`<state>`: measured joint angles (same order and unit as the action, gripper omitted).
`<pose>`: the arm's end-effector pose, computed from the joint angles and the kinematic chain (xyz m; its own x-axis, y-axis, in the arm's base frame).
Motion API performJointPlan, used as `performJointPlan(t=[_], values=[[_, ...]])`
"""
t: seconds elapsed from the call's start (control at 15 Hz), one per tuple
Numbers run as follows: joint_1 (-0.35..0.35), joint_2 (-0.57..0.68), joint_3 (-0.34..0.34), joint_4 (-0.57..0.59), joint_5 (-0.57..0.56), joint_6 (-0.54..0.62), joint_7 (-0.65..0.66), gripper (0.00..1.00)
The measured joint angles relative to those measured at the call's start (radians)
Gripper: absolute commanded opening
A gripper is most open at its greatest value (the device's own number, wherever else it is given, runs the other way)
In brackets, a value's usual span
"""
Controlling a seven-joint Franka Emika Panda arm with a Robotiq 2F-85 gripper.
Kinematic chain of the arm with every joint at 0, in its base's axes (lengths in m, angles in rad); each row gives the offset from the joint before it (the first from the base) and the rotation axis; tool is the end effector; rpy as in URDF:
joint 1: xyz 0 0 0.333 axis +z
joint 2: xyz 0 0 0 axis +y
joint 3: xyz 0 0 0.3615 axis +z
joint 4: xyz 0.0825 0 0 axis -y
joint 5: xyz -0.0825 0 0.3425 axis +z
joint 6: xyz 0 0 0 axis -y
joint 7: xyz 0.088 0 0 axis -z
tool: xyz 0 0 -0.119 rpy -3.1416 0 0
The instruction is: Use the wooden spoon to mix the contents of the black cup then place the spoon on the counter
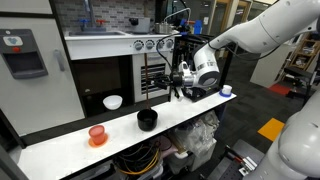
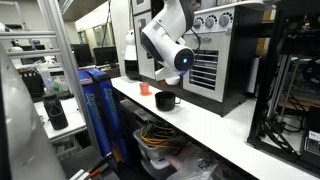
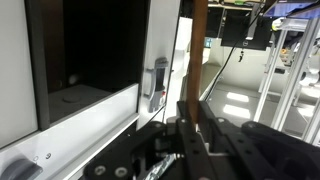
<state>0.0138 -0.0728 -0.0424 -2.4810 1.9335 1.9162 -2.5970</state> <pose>0.4526 0.0637 0.4286 -0.1001 0.0868 0.9912 0.8605 -0.4926 0.1300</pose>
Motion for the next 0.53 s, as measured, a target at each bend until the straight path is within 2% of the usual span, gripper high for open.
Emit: performJointPlan(t=[0.07, 0.53], values=[[0.0, 0.0, 0.0, 0.0, 0.002, 0.0, 0.0, 0.14], [0.0, 0.0, 0.0, 0.0, 0.001, 0.0, 0.0, 0.14]])
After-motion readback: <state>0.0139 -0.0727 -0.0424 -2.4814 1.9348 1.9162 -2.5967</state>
